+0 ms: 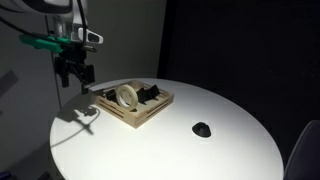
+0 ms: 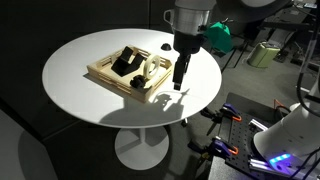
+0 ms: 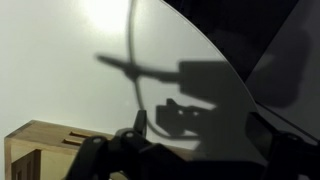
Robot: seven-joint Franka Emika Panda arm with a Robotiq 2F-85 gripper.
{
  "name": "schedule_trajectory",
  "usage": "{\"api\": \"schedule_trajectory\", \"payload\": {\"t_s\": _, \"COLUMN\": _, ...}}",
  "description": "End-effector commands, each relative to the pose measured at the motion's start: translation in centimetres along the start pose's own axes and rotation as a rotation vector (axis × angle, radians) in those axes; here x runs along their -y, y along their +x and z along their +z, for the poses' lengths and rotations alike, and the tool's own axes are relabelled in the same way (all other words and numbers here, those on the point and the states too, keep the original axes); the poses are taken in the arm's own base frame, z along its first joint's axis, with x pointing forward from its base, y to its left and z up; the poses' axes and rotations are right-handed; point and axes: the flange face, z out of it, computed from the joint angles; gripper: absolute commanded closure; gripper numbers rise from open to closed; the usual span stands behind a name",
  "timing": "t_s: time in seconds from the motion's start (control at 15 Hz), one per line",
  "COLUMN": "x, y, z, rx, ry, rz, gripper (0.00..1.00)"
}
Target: Lay the white masking tape down in the box.
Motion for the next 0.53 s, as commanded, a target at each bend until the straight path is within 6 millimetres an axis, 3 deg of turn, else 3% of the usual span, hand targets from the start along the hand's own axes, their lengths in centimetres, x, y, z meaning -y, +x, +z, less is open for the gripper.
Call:
{"api": "schedule_trajectory", "payload": {"t_s": 0.0, "x": -0.6, "y": 1.1, "z": -0.2, "rx": -0.022, "ry": -0.002, "rz": 0.017, "gripper": 0.0}}
{"api": "schedule_trajectory", "payload": {"t_s": 0.07, "x": -0.8, "y": 1.3, "z": -0.2, "rx": -0.03, "ry": 0.0, "rz": 0.016, "gripper": 0.0}}
{"api": "schedule_trajectory", "payload": {"t_s": 0.13, "x": -1.1, "y": 1.6, "z": -0.3, "rx": -0.045, "ry": -0.001, "rz": 0.021, "gripper": 0.18}}
{"api": "schedule_trajectory", "payload": {"t_s": 0.47, "x": -3.0, "y": 3.9, "z": -0.9, "rx": -0.102, "ry": 0.005, "rz": 0.067, "gripper": 0.6}}
